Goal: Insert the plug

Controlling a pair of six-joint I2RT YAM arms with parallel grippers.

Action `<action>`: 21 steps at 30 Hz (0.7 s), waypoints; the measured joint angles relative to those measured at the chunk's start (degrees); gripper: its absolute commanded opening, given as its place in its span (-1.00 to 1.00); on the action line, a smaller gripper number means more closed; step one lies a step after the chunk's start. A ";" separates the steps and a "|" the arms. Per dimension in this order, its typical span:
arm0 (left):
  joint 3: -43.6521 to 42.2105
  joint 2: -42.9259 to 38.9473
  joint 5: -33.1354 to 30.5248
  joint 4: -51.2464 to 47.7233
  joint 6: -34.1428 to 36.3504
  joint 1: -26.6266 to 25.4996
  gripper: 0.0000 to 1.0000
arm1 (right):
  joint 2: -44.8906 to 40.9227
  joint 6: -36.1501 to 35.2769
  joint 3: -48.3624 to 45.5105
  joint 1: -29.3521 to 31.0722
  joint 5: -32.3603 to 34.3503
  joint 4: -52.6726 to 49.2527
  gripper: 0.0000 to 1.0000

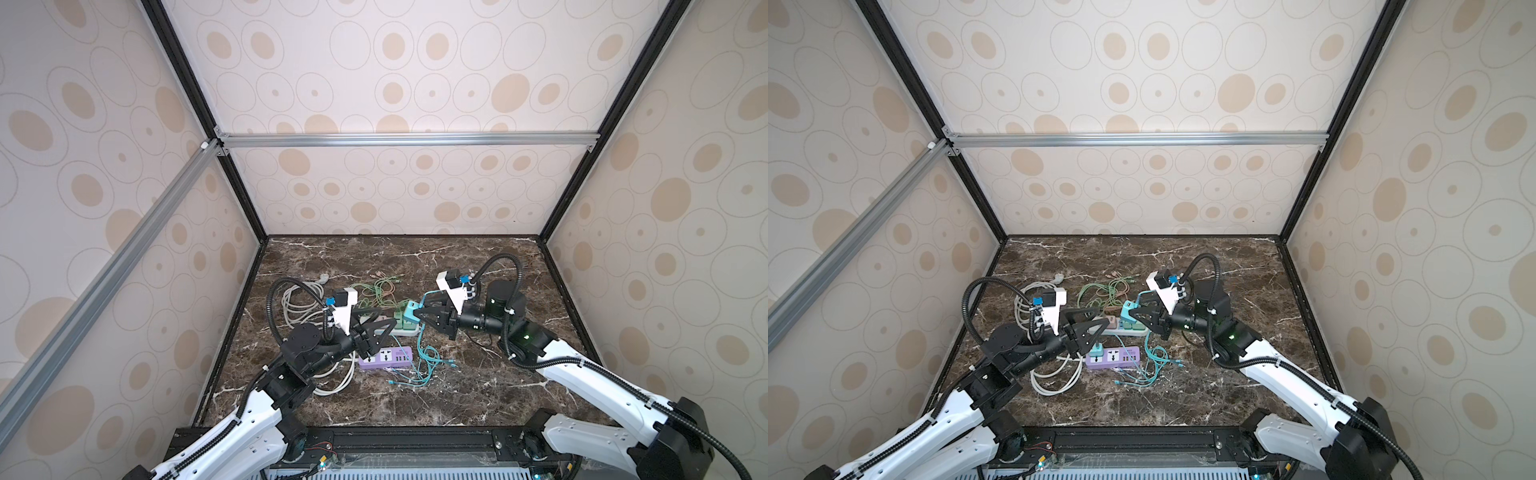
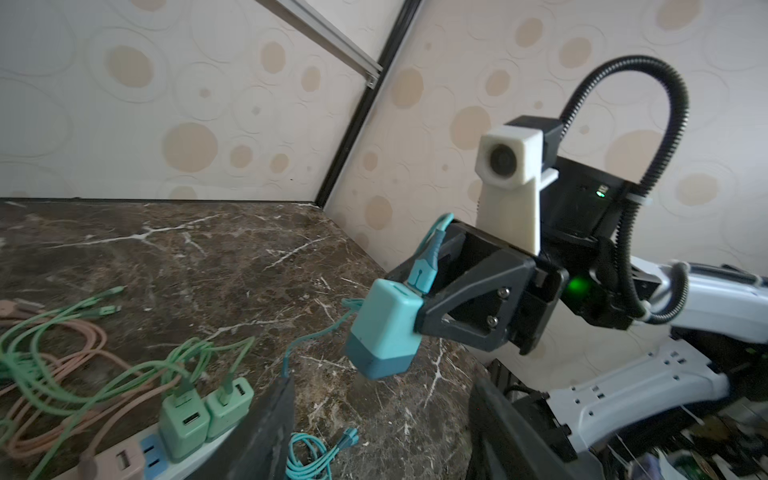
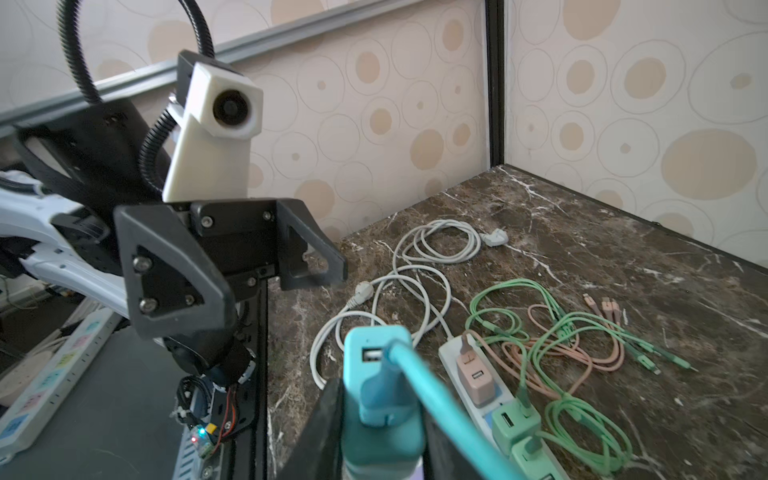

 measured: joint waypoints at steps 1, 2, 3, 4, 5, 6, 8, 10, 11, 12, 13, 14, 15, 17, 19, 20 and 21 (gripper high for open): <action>-0.04 -0.66 -2.19 -2.12 -0.04 0.11 0.33 | 0.87 -1.18 0.00 0.00 0.55 -0.35 -1.00; -0.09 -1.22 -4.22 -4.33 -0.13 0.33 0.32 | 2.19 -2.64 0.00 -0.02 1.14 -0.76 -1.00; -0.22 -1.68 -6.51 -6.36 -0.31 0.57 0.31 | 3.34 -3.82 0.00 -0.04 1.60 -1.11 -1.00; -0.39 -2.01 -7.93 -7.78 -0.48 0.79 0.31 | 4.28 -4.74 0.00 -0.07 1.97 -1.33 -1.00; -0.79 -2.32 -9.42 -9.22 -0.83 1.07 0.28 | 5.31 -5.68 0.00 -0.11 2.19 -1.38 -1.00; -1.36 -2.54 -10.93 -10.60 -1.29 1.46 0.26 | 6.34 -6.56 0.00 -0.15 2.36 -1.36 -1.00; -2.56 -2.69 -12.85 -12.46 -2.10 2.16 0.22 | 7.67 -7.91 0.00 -0.17 2.51 -1.22 -1.00; -3.91 -2.69 -14.08 -14.21 -3.17 3.02 0.19 | 8.79 -9.03 -0.02 -0.20 2.62 -0.87 -1.00; -4.74 -2.69 -14.47 -14.91 -3.80 3.54 0.17 | 9.29 -9.44 -0.04 -0.20 2.67 -0.66 -1.00; -5.57 -2.69 -14.75 -15.41 -4.42 4.17 0.14 | 9.77 -9.88 -0.07 -0.20 2.67 -0.48 -1.00; -6.34 -2.71 -14.84 -15.67 -4.94 4.79 0.11 | 10.16 -10.21 -0.07 -0.20 2.67 -0.35 -1.00; -7.32 -2.75 -14.91 -15.98 -5.62 5.57 0.09 | 10.64 -10.43 -0.07 -0.20 2.62 -0.13 -1.00; -8.35 -2.82 -14.86 -16.15 -6.23 6.38 0.06 | 11.19 -10.58 -0.07 -0.20 2.58 0.09 -1.00; -10.49 -3.10 -14.53 -16.24 -7.43 7.82 0.04 | 12.35 -10.71 -0.09 -0.20 2.27 0.55 -1.00; -13.03 -3.69 -13.64 -16.02 -8.66 9.29 0.01 | 13.53 -10.69 -0.11 -0.20 1.73 0.90 -1.00; -14.27 -3.91 -13.00 -15.80 -9.25 10.03 -0.01 | 14.29 -10.64 -0.11 -0.20 1.31 1.07 -1.00; -15.45 -4.02 -12.33 -15.45 -9.86 10.75 -0.04 | 14.95 -10.60 -0.11 -0.20 0.81 1.20 -1.00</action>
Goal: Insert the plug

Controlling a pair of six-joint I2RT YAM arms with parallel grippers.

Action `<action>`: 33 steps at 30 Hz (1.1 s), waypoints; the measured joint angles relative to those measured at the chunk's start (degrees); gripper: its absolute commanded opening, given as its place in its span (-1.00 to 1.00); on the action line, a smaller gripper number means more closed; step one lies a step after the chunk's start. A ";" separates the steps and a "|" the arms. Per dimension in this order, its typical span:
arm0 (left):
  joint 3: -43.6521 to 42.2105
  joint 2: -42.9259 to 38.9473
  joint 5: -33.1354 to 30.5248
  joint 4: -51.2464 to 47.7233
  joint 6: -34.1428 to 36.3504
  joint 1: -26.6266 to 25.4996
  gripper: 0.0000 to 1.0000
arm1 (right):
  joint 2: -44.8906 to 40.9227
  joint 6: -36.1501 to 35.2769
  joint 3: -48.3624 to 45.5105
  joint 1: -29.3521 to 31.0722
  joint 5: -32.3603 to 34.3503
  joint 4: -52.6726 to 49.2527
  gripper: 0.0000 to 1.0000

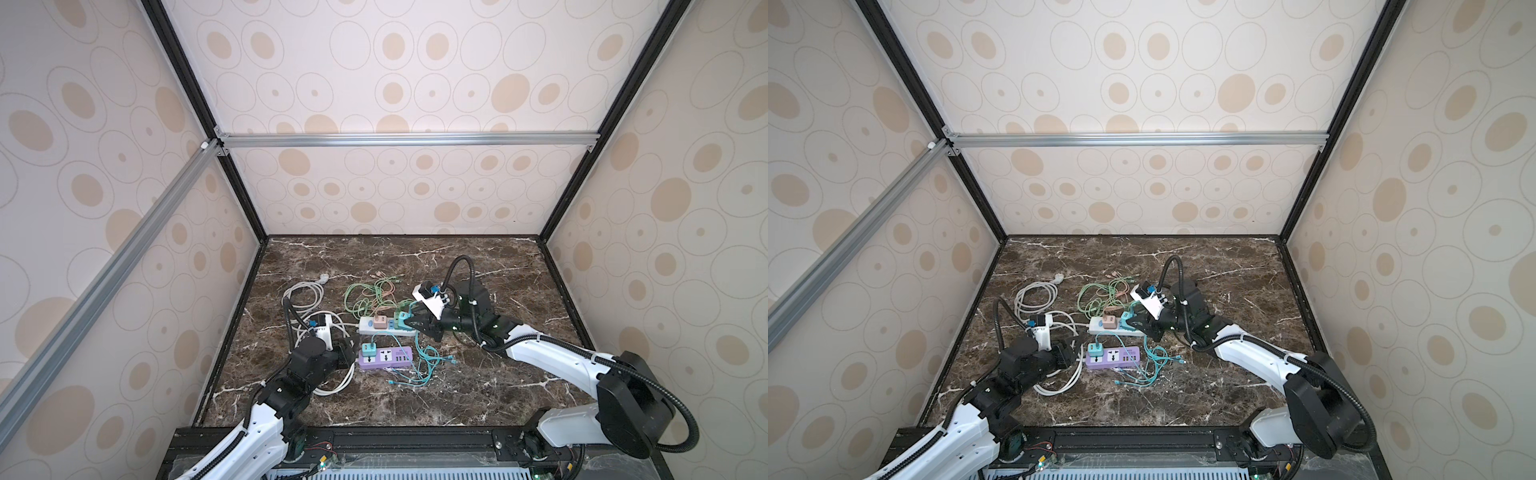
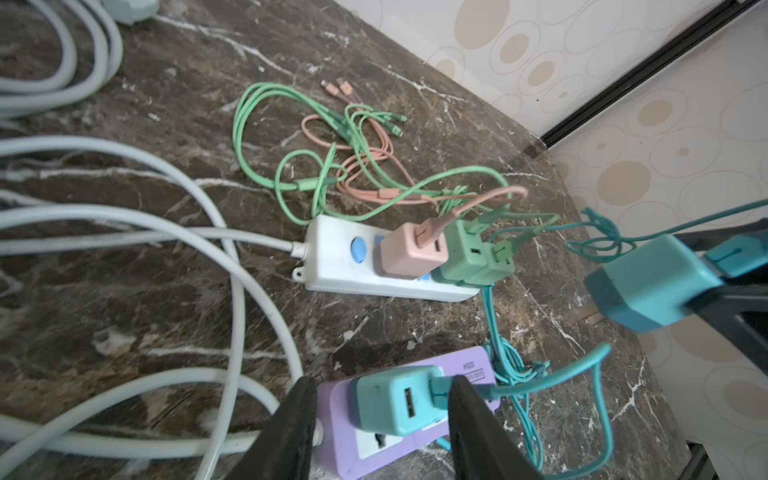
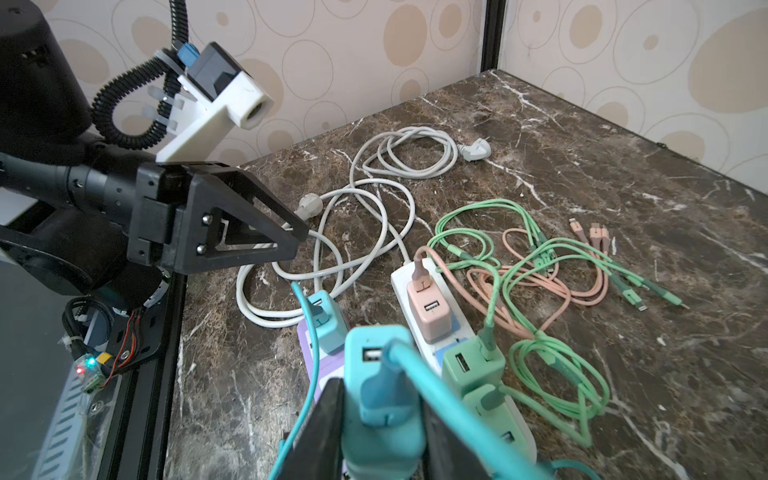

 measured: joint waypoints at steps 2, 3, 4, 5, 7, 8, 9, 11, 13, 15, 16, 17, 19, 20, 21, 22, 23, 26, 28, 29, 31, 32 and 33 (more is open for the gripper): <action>-1.84 0.00 1.33 0.50 -0.90 1.33 -0.10 | 1.60 0.42 0.00 0.00 -1.22 0.57 -1.00; -2.58 0.02 1.95 0.83 -1.42 1.95 -0.13 | 2.49 0.68 0.00 0.00 -1.88 0.85 -0.99; -3.19 0.00 2.62 1.11 -1.75 2.45 -0.15 | 3.15 0.90 0.00 0.02 -2.36 1.03 -0.99; -3.80 0.02 3.28 1.57 -2.23 2.95 -0.16 | 3.91 1.25 0.00 0.07 -2.80 1.18 -1.00; -4.76 0.04 4.55 2.40 -2.75 3.63 -0.19 | 5.11 1.68 0.00 0.26 -3.34 1.51 -1.00; -5.18 0.07 5.14 2.75 -2.99 3.85 -0.20 | 5.73 1.81 0.00 0.42 -3.45 1.81 -1.00; -5.55 0.09 5.70 3.10 -3.19 4.04 -0.21 | 6.36 1.90 0.00 0.70 -3.56 2.14 -1.00; -6.08 0.48 6.71 3.93 -3.34 4.28 -0.24 | 7.43 1.90 0.02 1.38 -3.61 2.75 -1.00; -6.47 1.16 7.54 4.81 -3.48 4.48 -0.29 | 8.44 1.90 0.04 2.16 -3.56 3.32 -1.00; -7.26 2.01 8.39 6.45 -3.78 4.57 -0.33 | 9.70 1.86 0.17 3.26 -3.26 3.76 -1.00; -7.69 2.40 8.81 7.19 -3.93 4.61 -0.35 | 10.29 1.81 0.31 3.74 -3.10 3.78 -1.00; -8.24 2.82 9.22 7.93 -4.22 4.66 -0.38 | 11.04 1.70 0.46 4.33 -2.82 3.96 -1.00; -9.20 3.61 9.90 9.03 -4.55 4.72 -0.40 | 12.33 1.60 0.61 5.20 -2.21 4.35 -1.00; -9.53 4.00 10.16 9.42 -4.63 4.72 -0.40 | 12.94 1.55 0.66 5.53 -1.99 4.66 -1.00; -9.66 4.31 10.40 9.57 -4.66 4.72 -0.40 | 13.44 1.53 0.70 5.77 -1.81 5.01 -1.00; -9.79 4.63 10.60 9.90 -4.63 4.72 -0.40 | 14.01 1.53 0.79 5.97 -1.68 5.44 -1.00; -9.86 4.90 10.84 10.25 -4.63 4.72 -0.40 | 14.49 1.51 0.85 6.16 -1.53 5.90 -1.00; -10.08 5.79 11.82 11.58 -4.63 4.72 -0.40 | 15.82 1.46 1.22 6.45 -0.92 7.13 -1.00; -10.16 6.54 12.28 12.35 -4.63 4.72 -0.40 | 16.55 1.44 1.46 6.54 -0.52 7.74 -1.00; -10.21 6.99 12.70 12.85 -4.63 4.72 -0.40 | 16.94 1.42 1.60 6.60 -0.39 8.13 -1.00; -10.23 7.98 13.33 13.64 -4.61 4.72 -0.40 | 17.79 1.42 1.88 6.75 -0.13 8.87 -1.00; -10.25 8.63 13.68 14.29 -4.61 4.74 -0.41 | 18.23 1.42 2.03 6.84 -0.11 9.35 -1.00; -10.25 9.25 14.05 14.80 -4.61 4.74 -0.41 | 18.58 1.40 2.10 6.88 -0.11 9.73 -1.00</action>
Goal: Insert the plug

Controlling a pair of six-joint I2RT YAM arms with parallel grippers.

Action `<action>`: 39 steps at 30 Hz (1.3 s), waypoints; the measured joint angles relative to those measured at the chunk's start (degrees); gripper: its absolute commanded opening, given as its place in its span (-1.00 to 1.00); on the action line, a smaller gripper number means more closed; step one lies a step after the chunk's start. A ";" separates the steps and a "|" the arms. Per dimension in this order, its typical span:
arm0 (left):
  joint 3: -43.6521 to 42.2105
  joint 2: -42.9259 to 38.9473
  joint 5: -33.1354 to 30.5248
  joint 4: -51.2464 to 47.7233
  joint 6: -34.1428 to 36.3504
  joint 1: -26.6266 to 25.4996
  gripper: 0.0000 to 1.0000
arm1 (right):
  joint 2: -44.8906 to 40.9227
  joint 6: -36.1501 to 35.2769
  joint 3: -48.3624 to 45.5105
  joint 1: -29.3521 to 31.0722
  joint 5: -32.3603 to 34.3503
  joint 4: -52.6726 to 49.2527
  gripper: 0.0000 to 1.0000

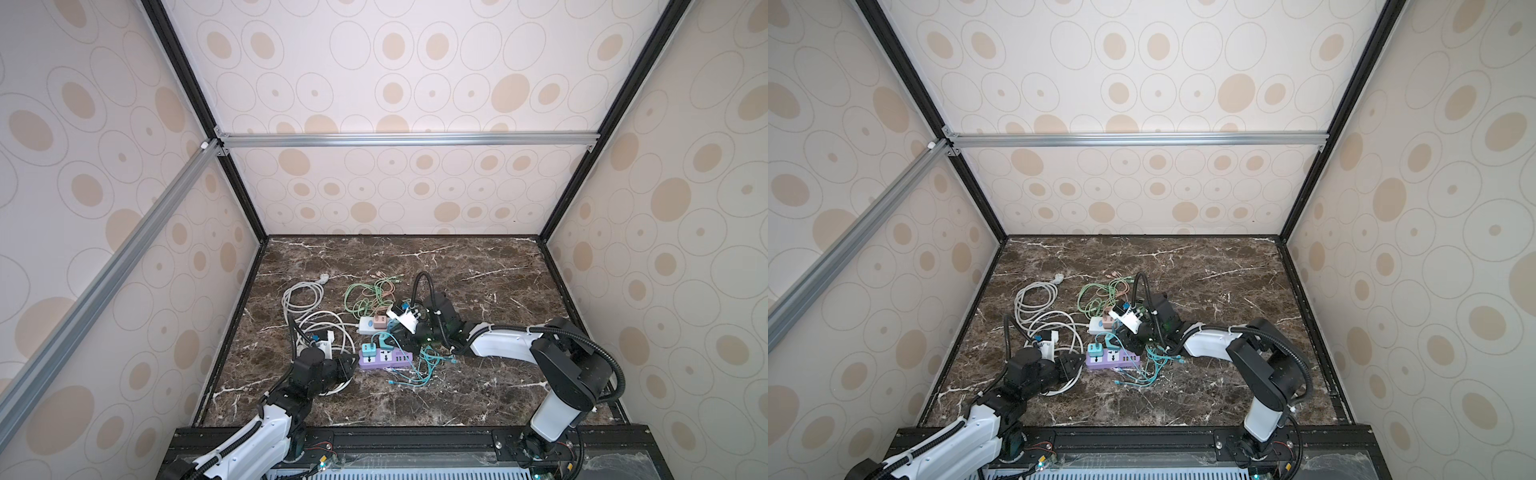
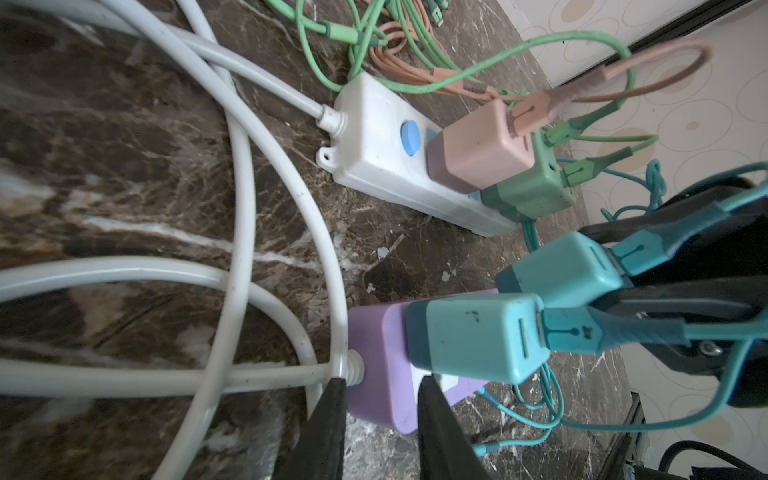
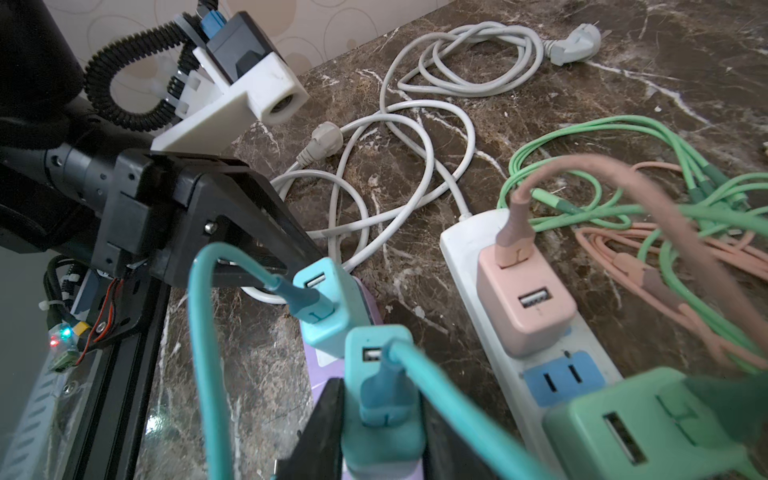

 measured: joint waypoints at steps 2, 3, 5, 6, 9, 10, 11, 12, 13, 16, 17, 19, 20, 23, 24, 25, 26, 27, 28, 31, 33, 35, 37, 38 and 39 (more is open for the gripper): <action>-0.02 1.31 0.66 1.11 0.00 0.00 -0.43 | 0.74 0.02 0.13 0.07 -0.02 0.68 -1.00; -0.02 1.86 0.94 1.53 0.00 0.00 -0.44 | 0.98 0.00 0.15 0.07 -0.02 0.87 -1.00; -0.02 2.91 1.55 2.43 0.02 0.00 -0.44 | 1.46 0.02 0.24 0.09 -0.11 1.57 -1.00; -0.02 3.28 1.70 2.73 0.02 0.00 -0.44 | 1.55 0.00 0.24 0.13 -0.13 1.77 -0.99; -0.02 4.11 2.12 3.34 0.04 0.00 -0.44 | 1.79 -0.13 0.26 0.24 -0.46 2.23 -0.98; -0.02 4.33 2.21 3.58 0.07 0.00 -0.44 | 1.86 -0.22 0.28 0.26 -0.55 2.43 -0.98; -0.02 4.52 2.25 3.80 0.09 0.00 -0.44 | 1.95 -0.46 0.28 0.28 -0.74 2.62 -0.98; -0.02 4.72 2.27 4.00 0.13 0.00 -0.44 | 2.05 -0.68 0.28 0.31 -0.92 2.78 -0.98; -0.02 5.05 2.27 4.17 0.26 0.00 -0.44 | 2.10 -0.98 0.28 0.31 -1.14 2.84 -0.98; -0.02 6.21 2.49 4.83 0.59 0.00 -0.45 | 2.25 -1.97 0.33 0.42 -1.66 2.84 -0.97; -0.02 6.64 2.58 5.09 0.70 0.00 -0.45 | 2.25 -2.43 0.33 0.46 -1.79 2.78 -0.97; -0.02 7.50 2.69 5.66 1.01 0.00 -0.47 | 2.25 -3.17 0.33 0.52 -1.97 2.56 -0.96; 0.00 8.07 2.80 5.92 1.16 0.00 -0.48 | 2.25 -3.67 0.33 0.57 -1.92 2.25 -0.96; 0.00 9.25 3.02 6.78 1.51 0.00 -0.51 | 2.25 -5.05 0.33 0.57 -1.92 1.70 -0.96; 0.00 9.57 3.04 7.13 1.53 0.00 -0.51 | 2.25 -5.51 0.33 0.59 -1.95 1.62 -0.95; 0.04 9.90 3.06 7.48 1.55 0.02 -0.52 | 2.25 -6.08 0.33 0.57 -1.99 1.49 -0.94; 0.11 10.25 3.08 7.76 1.55 0.04 -0.53 | 2.23 -6.54 0.33 0.59 -2.01 1.38 -0.94; 0.11 10.60 3.08 8.17 1.57 0.04 -0.52 | 2.23 -6.93 0.33 0.59 -2.01 1.29 -0.94; 0.17 11.02 3.10 8.57 1.60 0.04 -0.52 | 2.19 -7.43 0.42 0.59 -2.03 1.09 -0.93; 0.37 12.26 3.13 9.70 1.84 0.15 -0.54 | 2.16 -8.81 0.70 0.66 -2.01 0.37 -0.93; 0.70 13.27 3.21 10.36 2.08 0.31 -0.55 | 2.10 -9.53 0.74 0.66 -1.97 0.17 -0.92; 1.14 14.49 3.30 11.13 2.40 0.46 -0.57 | 1.97 -10.25 0.74 0.66 -1.79 -0.04 -0.92; 1.44 15.50 3.56 11.85 2.64 0.61 -0.59 | 1.81 -10.82 0.72 0.66 -1.55 -0.37 -0.91; 1.62 16.04 3.58 12.20 2.73 0.63 -0.60 | 1.68 -11.21 0.66 0.66 -1.38 -0.50 -0.91; 1.75 16.44 3.61 12.52 2.80 0.68 -0.60 | 1.55 -11.54 0.50 0.66 -1.22 -0.66 -0.90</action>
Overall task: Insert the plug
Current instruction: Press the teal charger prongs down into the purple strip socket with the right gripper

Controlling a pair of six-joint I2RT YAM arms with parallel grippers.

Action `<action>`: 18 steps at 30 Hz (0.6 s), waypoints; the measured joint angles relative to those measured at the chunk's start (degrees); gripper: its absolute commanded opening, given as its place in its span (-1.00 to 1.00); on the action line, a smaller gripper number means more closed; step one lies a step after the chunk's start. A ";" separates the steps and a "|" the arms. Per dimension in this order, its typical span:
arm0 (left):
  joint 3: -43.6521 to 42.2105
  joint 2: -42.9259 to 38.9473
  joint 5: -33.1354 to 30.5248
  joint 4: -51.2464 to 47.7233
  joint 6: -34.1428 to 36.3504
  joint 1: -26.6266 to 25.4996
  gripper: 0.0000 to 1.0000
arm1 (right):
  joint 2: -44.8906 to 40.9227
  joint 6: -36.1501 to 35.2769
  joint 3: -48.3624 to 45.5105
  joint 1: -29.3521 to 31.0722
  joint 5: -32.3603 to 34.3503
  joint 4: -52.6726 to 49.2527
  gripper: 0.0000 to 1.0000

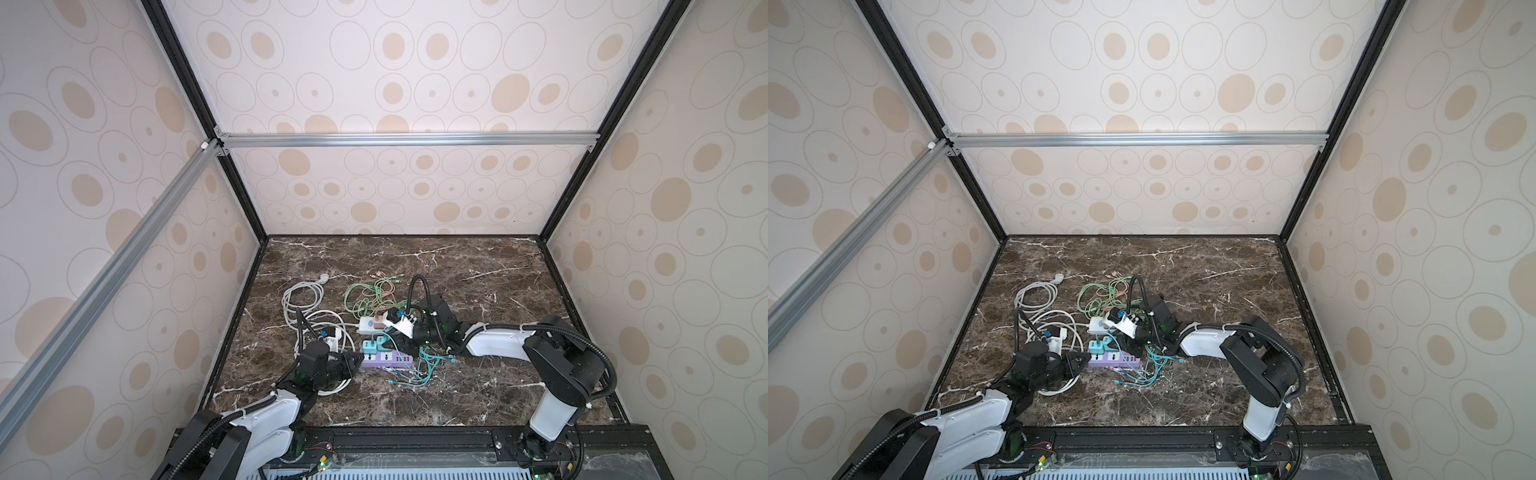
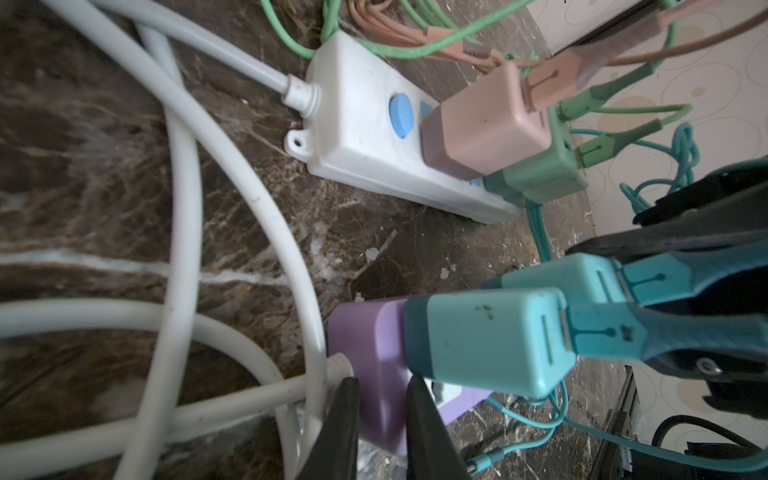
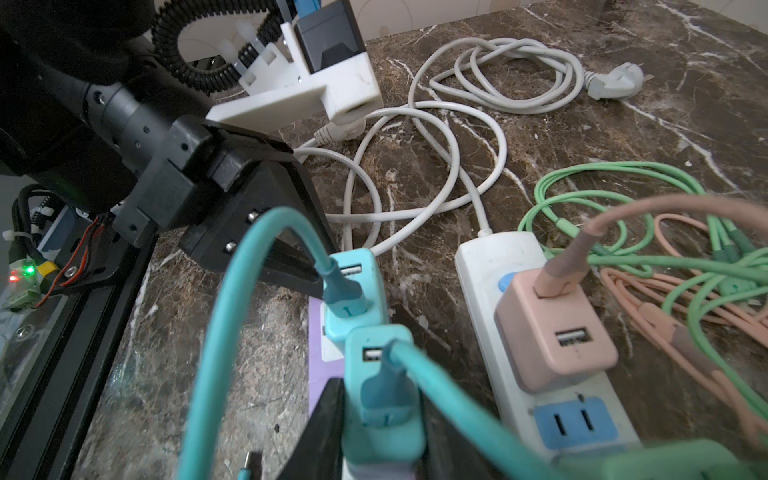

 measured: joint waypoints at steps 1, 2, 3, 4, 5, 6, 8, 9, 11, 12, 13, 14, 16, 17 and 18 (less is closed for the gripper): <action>0.15 0.39 -0.02 0.26 0.04 0.02 -0.61 | -0.20 -0.26 -0.15 0.00 0.20 -0.24 -0.90; 0.20 0.68 -0.04 0.57 0.09 0.07 -0.61 | -0.42 -0.66 -0.37 0.02 0.42 -0.39 -0.89; 0.20 0.81 -0.04 0.79 0.09 0.07 -0.62 | -0.63 -0.94 -0.57 0.02 0.59 -0.48 -0.90; 0.20 0.87 -0.07 0.92 0.15 0.11 -0.62 | -0.92 -1.27 -0.79 0.07 0.83 -0.66 -0.89; 0.20 0.92 -0.04 0.96 0.22 0.17 -0.62 | -1.20 -1.53 -1.05 0.09 1.07 -0.85 -0.89; 0.20 1.01 -0.04 1.05 0.24 0.20 -0.62 | -1.46 -1.66 -1.31 0.11 1.27 -0.90 -0.89; 0.20 1.03 -0.07 1.14 0.26 0.24 -0.63 | -2.08 -2.08 -2.08 0.13 1.73 -0.83 -0.89; 0.20 1.03 -0.07 1.14 0.26 0.24 -0.62 | -2.29 -2.21 -2.32 0.13 1.88 -0.83 -0.89; 0.20 1.01 -0.07 1.14 0.26 0.26 -0.63 | -2.56 -2.56 -2.67 0.13 2.23 -0.83 -0.88; 0.20 0.98 -0.07 1.14 0.24 0.26 -0.63 | -2.58 -2.64 -2.67 0.13 2.34 -0.85 -0.89; 0.20 0.87 -0.09 1.09 0.24 0.26 -0.63 | -2.58 -2.73 -2.67 0.13 2.36 -0.87 -0.89; 0.17 0.70 -0.11 0.96 0.24 0.26 -0.63 | -2.58 -2.84 -2.67 0.13 2.43 -0.92 -0.88; 0.15 0.28 -0.13 0.59 0.24 0.26 -0.63 | -2.58 -3.08 -2.64 0.13 2.51 -1.09 -0.89; 0.11 -0.02 -0.15 0.33 0.24 0.28 -0.63 | -2.58 -3.28 -2.58 0.13 2.56 -1.38 -0.89; 0.04 -0.42 -0.17 0.04 0.24 0.28 -0.63 | -2.58 -3.52 -2.51 0.13 2.67 -1.75 -0.89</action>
